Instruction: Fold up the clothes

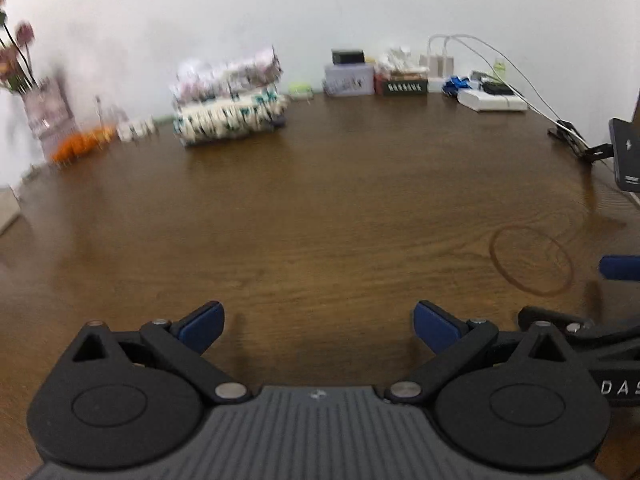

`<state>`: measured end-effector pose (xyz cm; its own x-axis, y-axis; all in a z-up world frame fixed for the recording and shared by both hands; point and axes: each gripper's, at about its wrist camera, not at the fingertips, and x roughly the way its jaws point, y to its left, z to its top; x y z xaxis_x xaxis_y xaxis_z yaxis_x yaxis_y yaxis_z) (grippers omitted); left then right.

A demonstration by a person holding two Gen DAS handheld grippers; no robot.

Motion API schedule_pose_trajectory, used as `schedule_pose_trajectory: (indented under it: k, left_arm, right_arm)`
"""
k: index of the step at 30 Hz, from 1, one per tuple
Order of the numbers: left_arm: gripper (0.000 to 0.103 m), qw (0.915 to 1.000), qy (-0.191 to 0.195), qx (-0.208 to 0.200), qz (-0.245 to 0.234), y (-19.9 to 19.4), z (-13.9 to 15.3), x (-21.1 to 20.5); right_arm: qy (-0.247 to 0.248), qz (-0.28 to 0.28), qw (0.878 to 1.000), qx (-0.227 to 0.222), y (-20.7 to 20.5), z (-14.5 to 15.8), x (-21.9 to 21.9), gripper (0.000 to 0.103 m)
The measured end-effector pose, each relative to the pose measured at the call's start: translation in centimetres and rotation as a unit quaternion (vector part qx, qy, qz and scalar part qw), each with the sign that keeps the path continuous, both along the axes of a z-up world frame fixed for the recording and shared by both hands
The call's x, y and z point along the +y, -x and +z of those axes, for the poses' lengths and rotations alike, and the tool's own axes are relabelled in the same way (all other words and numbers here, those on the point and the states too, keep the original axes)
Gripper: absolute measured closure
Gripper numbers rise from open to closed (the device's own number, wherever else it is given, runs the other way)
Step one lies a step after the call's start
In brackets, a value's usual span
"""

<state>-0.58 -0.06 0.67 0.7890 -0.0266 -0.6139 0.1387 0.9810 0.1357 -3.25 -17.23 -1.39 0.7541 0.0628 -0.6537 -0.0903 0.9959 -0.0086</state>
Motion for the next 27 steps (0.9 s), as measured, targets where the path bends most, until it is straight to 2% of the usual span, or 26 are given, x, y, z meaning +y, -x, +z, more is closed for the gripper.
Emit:
schedule_pose_trajectory:
  k: [3, 5, 11, 14, 18, 27]
  left_arm:
    - [0.000, 0.9999, -0.008, -0.003, 0.006, -0.2, -0.4, -0.8]
    - [0.001, 0.9999, -0.003, -0.002, 0.012, -0.5, -0.5, -1.1]
    - [0.001, 0.9998, -0.001, -0.009, 0.016, -0.8, -0.8, -1.5]
    - [0.001, 0.9998, 0.011, -0.003, 0.014, -0.7, -0.8, -1.1]
    - [0.001, 0.9985, 0.052, 0.011, 0.016, -0.3, -1.0, 0.1]
    - [0.001, 0.9987, 0.049, 0.003, 0.013, 0.6, -1.0, -0.1]
  right_arm:
    - [-0.009, -0.020, 1.000, -0.007, -0.8, -0.5, -0.4, 0.006]
    - [-0.014, -0.025, 1.000, -0.008, -1.3, -0.8, -0.7, 0.000]
    - [-0.021, -0.036, 0.999, -0.017, -1.4, -1.0, -0.9, 0.000]
    - [-0.012, -0.038, 0.999, -0.017, -1.1, -1.0, -0.7, 0.000]
    - [-0.014, -0.036, 0.999, -0.018, -1.1, -1.1, -1.0, 0.000]
    - [-0.013, -0.041, 0.999, -0.021, -0.6, -1.2, -1.0, 0.000]
